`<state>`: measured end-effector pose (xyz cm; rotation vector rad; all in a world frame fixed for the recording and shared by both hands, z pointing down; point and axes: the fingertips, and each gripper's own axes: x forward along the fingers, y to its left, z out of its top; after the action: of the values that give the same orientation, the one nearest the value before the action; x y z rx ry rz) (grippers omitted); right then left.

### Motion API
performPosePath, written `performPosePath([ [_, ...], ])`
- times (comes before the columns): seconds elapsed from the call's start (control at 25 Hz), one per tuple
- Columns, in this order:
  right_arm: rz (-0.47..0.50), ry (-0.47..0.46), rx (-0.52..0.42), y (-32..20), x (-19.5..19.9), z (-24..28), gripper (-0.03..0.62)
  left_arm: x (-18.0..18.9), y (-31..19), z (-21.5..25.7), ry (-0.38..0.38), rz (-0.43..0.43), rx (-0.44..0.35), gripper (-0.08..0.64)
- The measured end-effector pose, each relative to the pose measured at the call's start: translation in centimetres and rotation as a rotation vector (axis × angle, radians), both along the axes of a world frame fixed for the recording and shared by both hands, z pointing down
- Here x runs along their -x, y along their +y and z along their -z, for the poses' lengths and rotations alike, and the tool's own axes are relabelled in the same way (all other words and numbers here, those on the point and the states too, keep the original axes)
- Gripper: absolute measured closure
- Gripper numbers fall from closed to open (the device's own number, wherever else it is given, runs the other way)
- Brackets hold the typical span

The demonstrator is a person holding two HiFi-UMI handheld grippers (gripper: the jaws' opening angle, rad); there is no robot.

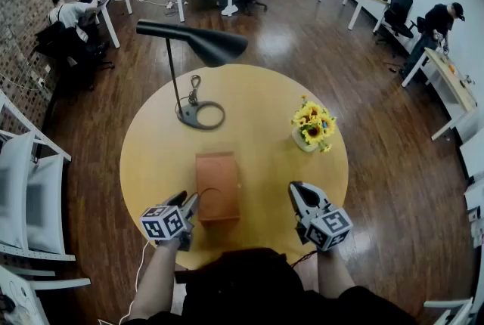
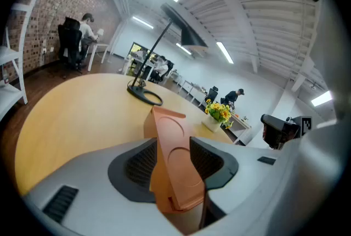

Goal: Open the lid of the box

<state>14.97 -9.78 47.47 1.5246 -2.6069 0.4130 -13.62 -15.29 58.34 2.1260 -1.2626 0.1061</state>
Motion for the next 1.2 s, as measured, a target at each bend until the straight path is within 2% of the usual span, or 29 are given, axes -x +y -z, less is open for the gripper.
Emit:
performPosePath([
  [0.2,0.007,0.047,0.041,-0.7,0.5,-1.8,0.588,-1.7,-1.8,-4.2,-0.056,-0.032,0.148,0.336],
  [0.36,0.014,0.066,0.073,-0.9,0.9,-2.7,0.588,-2.3,-1.6,-5.5,-0.088,-0.035,0.189,0.336],
  [0.52,0.049,0.101,0.113,-1.2,1.4,-4.2,0.588,-2.6,-1.5,-6.5,-0.075,-0.05,0.222,0.336],
  [0.76,0.23,0.362,0.148,-2.2,4.7,-8.2,0.586,-2.9,-1.3,-6.5,-0.085,-0.085,0.254,0.337],
  [0.8,0.269,0.406,0.156,-2.5,5.4,-9.1,0.586,-3.0,-1.3,-6.4,-0.091,-0.086,0.254,0.339],
  [0.88,0.36,0.502,0.18,-2.9,6.8,-11.4,0.517,-3.1,-1.1,-6.3,-0.098,-0.088,0.258,0.339],
  [1.04,0.544,0.729,0.215,-4.2,8.9,-16.3,0.515,-3.2,-1.0,-6.4,-0.102,-0.084,0.265,0.337],
  [1.2,0.705,0.887,0.219,-4.9,10.8,-18.9,0.515,-3.1,-0.6,-6.3,-0.104,-0.08,0.271,0.337],
])
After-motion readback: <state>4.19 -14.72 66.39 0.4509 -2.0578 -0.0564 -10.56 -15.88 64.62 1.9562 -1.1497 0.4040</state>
